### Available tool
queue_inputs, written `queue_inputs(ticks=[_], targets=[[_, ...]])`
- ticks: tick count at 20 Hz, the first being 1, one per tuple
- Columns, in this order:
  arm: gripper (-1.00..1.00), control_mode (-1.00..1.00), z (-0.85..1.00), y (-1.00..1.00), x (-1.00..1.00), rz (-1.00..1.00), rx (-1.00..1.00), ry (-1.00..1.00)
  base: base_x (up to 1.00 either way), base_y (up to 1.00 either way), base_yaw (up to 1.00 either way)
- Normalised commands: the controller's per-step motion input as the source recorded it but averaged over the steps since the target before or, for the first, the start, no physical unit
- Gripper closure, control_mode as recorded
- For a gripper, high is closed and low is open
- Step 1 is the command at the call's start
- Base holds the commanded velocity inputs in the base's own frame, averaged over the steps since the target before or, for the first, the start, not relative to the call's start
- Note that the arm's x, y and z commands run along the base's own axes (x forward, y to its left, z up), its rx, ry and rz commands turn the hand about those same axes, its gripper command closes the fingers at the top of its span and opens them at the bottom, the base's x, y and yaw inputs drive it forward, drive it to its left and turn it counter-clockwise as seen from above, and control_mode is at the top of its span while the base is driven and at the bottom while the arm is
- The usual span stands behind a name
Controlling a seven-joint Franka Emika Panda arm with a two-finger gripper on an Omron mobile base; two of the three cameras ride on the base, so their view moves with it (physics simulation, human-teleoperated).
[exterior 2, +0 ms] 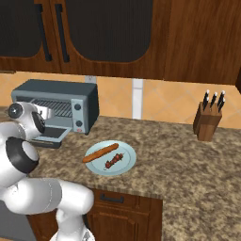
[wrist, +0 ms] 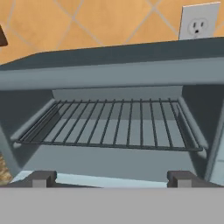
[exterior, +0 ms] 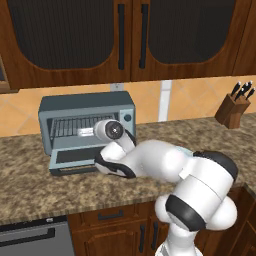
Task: Pick up the kebab skewer and baguette bread, and place them inside the toaster oven. Close the toaster oven door and start by setting the timer.
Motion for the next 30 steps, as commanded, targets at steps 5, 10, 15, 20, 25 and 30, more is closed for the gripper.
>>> queue_inputs(ticks=[5, 10, 15, 20, 25, 30], targets=[[-1.00, -1.00, 0.00, 0.00, 0.40, 0.00, 0.00, 0.00, 0.00, 0.00, 0.00], [-1.00, -1.00, -0.16, 0.05, 0.25, 0.00, 0.00, 0.00, 0.00, 0.00, 0.00], [-1.00, -1.00, -0.09, 0.06, 0.18, 0.00, 0.00, 0.00, 0.00, 0.00, 0.00], [-1.00, -1.00, -0.33, 0.18, 0.00, 0.00, 0.00, 0.00, 0.00, 0.00, 0.00], [-1.00, -1.00, -0.15, 0.10, 0.17, 0.00, 0.00, 0.00, 0.00, 0.00, 0.00], [-1.00, -1.00, -0.25, 0.14, 0.14, 0.00, 0.00, 0.00, 0.00, 0.00, 0.00]])
